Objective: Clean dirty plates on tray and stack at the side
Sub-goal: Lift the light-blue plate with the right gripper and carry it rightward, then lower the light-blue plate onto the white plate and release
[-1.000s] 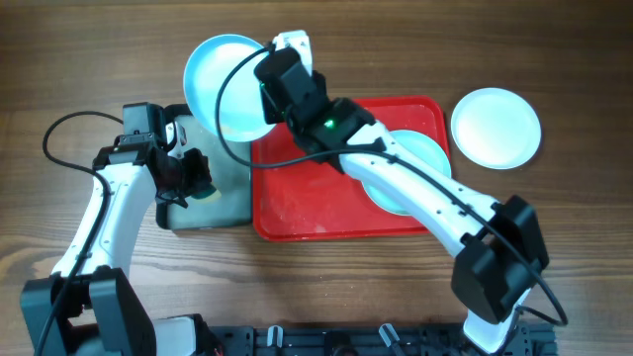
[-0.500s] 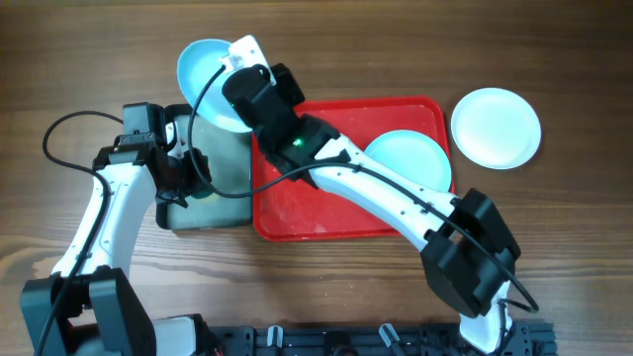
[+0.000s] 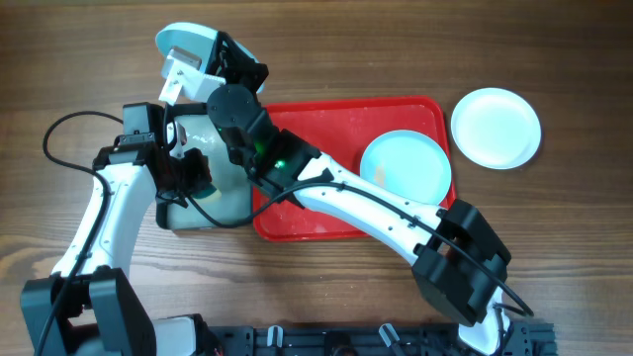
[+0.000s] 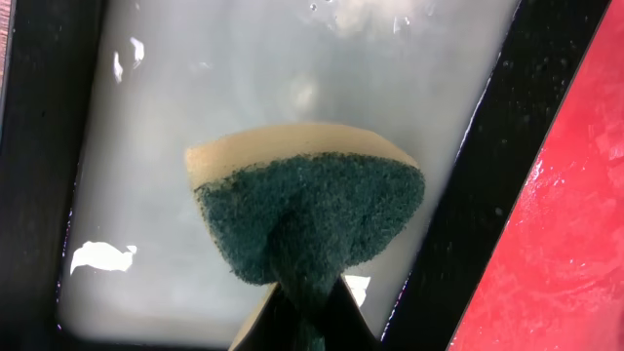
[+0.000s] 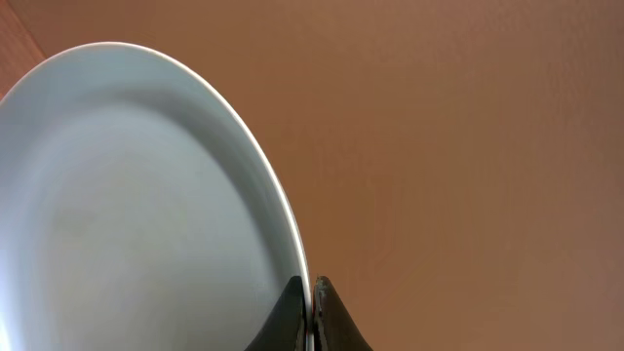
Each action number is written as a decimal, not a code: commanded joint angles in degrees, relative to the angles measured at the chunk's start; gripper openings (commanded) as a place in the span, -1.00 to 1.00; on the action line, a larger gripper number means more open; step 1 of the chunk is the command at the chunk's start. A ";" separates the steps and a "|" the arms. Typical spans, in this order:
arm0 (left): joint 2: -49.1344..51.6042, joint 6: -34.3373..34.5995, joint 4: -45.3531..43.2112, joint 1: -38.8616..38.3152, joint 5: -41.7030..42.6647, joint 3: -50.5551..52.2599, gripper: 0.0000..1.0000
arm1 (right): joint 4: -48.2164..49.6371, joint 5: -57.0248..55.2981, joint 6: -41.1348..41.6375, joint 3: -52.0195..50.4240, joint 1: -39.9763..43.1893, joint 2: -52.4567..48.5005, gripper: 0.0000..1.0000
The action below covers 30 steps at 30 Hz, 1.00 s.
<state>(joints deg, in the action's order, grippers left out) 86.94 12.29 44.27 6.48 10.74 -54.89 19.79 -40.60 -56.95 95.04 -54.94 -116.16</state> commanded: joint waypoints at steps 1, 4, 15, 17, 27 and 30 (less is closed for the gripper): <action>-0.72 0.13 -0.20 0.02 0.74 0.33 -0.92 | 0.52 -1.01 -0.68 0.85 0.13 -0.33 -0.91; -0.72 0.15 -0.20 0.02 0.74 0.33 -0.92 | 0.55 -0.72 4.48 0.85 0.15 -0.33 -0.92; -0.72 0.13 -0.20 0.02 0.74 0.33 -0.92 | -3.41 -0.59 18.45 0.85 0.22 -0.33 -0.91; -0.72 0.13 -0.20 0.02 0.74 0.33 -0.92 | -8.63 -0.50 27.34 0.85 0.74 -0.33 -0.92; -0.72 0.13 -0.20 0.02 0.74 0.33 -0.92 | -40.04 43.21 77.11 0.85 15.26 -0.28 -0.91; -0.72 0.13 -0.20 0.02 0.74 0.33 -0.92 | -43.28 54.14 79.71 0.85 20.87 -0.11 -0.92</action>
<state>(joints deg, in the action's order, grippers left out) 86.94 12.29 44.27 6.48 10.74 -54.89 -22.09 -1.17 16.86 95.39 -37.63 -116.31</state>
